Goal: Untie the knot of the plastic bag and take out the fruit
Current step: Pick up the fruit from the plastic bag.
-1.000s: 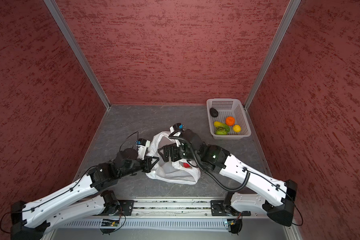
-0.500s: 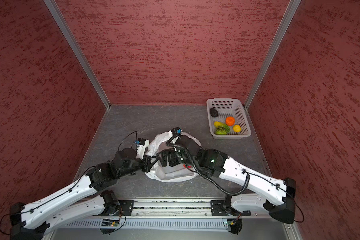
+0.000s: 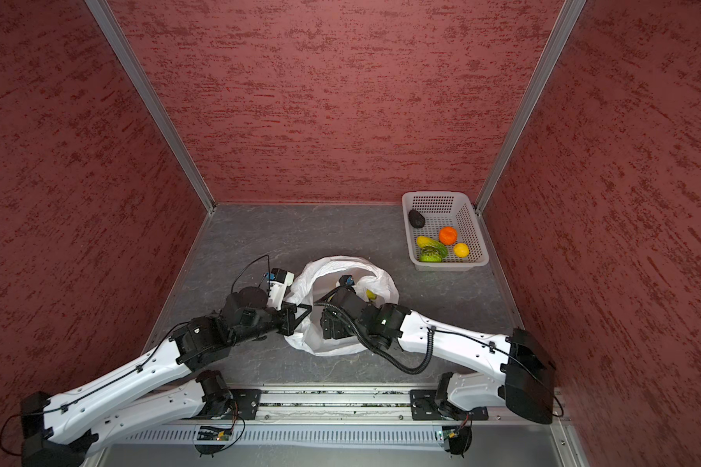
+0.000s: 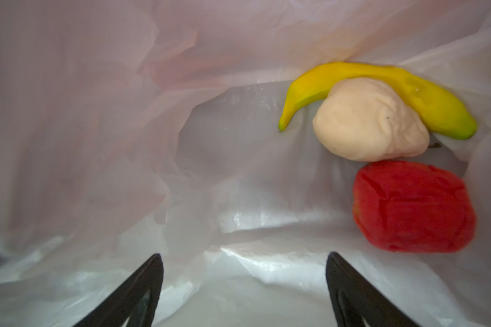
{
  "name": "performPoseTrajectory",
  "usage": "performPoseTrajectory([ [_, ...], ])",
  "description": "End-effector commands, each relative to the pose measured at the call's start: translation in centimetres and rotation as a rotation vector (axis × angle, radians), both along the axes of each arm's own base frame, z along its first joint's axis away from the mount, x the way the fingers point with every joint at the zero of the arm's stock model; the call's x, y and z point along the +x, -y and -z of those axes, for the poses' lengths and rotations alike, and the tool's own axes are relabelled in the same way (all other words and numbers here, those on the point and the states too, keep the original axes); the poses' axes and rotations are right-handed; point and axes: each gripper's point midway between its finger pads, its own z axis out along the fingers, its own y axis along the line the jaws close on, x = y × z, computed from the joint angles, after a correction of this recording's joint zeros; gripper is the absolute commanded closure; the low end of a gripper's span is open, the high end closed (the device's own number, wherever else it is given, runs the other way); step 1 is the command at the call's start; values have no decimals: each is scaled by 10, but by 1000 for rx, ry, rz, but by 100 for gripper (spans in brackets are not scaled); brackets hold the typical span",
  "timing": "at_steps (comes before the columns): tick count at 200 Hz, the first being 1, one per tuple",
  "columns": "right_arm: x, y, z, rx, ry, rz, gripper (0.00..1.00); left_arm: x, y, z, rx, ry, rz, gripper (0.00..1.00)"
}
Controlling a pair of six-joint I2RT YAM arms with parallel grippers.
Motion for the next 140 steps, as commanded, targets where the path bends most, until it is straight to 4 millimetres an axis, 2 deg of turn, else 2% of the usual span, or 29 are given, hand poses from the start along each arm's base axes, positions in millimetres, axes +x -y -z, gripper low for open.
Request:
performPoseTrajectory([
  [1, 13, 5, 10, 5, 19, 96, 8, 1, 8, -9, -24, 34, 39, 100],
  [17, 29, 9, 14, -14, 37, 147, 7, -2, 12, -7, -26, 31, 62, 100],
  [44, 63, 34, 25, -91, 54, 336, 4, -10, 18, 2, -8, 21, 113, 100],
  [70, 89, 46, 25, -33, 78, 448, 4, -19, 27, 17, 31, 1, 169, 100],
  [96, 104, 43, 36, -22, 71, 455, 4, -24, 35, 28, 69, -9, 196, 100],
  [140, 115, 41, 47, -50, 78, 453, 4, -18, 37, 25, 64, 22, 170, 100],
])
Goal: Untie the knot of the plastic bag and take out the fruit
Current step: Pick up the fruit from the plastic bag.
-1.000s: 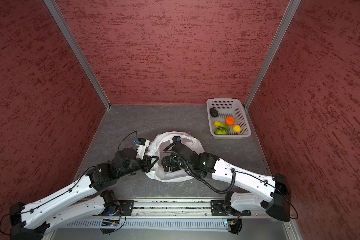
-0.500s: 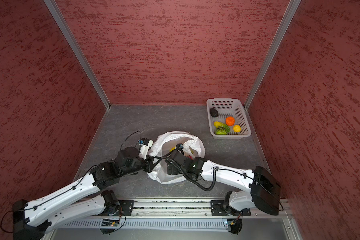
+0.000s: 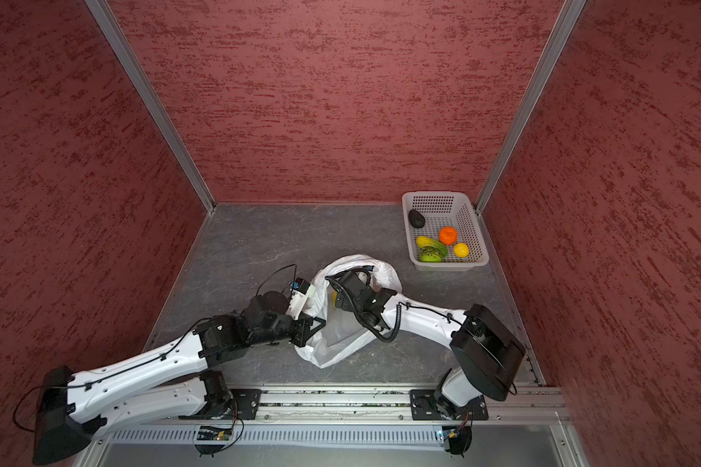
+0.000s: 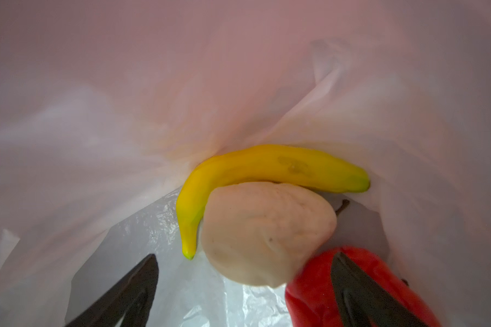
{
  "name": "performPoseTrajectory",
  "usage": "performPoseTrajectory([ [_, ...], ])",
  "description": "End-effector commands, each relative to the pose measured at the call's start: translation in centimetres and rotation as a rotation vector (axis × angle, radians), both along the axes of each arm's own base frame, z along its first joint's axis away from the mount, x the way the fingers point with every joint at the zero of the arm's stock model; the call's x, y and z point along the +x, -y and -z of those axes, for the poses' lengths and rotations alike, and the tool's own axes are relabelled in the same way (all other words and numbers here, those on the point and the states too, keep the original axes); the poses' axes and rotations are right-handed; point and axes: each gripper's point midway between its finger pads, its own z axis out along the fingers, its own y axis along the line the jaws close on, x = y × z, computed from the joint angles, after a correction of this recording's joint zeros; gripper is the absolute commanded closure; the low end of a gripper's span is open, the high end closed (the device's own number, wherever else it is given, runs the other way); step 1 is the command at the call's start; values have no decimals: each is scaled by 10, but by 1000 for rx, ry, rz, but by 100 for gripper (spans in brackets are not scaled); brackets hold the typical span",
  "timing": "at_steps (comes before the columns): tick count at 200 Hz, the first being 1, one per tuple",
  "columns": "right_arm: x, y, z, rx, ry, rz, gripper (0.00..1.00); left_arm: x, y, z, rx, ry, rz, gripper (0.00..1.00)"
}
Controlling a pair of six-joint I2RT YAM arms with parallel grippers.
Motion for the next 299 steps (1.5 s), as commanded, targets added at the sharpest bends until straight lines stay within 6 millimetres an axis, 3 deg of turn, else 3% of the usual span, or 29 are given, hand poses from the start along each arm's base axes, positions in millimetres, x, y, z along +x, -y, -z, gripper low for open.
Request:
performPoseTrajectory([
  [1, 15, -4, -6, 23, 47, 39, 4, 6, 3, -6, -23, 49, -5, 100],
  [57, 22, -6, 25, -39, -4, 35, 10, 10, 7, -7, -19, 59, -8, 100],
  [122, 15, -7, 32, -54, -46, -2, 40, 15, 2, -5, -25, 51, -30, 100],
  [150, 11, -11, 20, -38, -34, -31, 48, 17, -1, -4, -31, 46, -45, 100],
  [199, 0, -28, -16, 29, -1, -104, 50, 22, -4, -2, -42, 40, -80, 100],
  [264, -45, -60, -39, 22, -6, -261, 51, 31, -3, -6, -53, 52, -123, 100],
  [299, -61, -59, -61, 3, 8, -282, 51, 32, -7, -4, -42, 46, -142, 100],
])
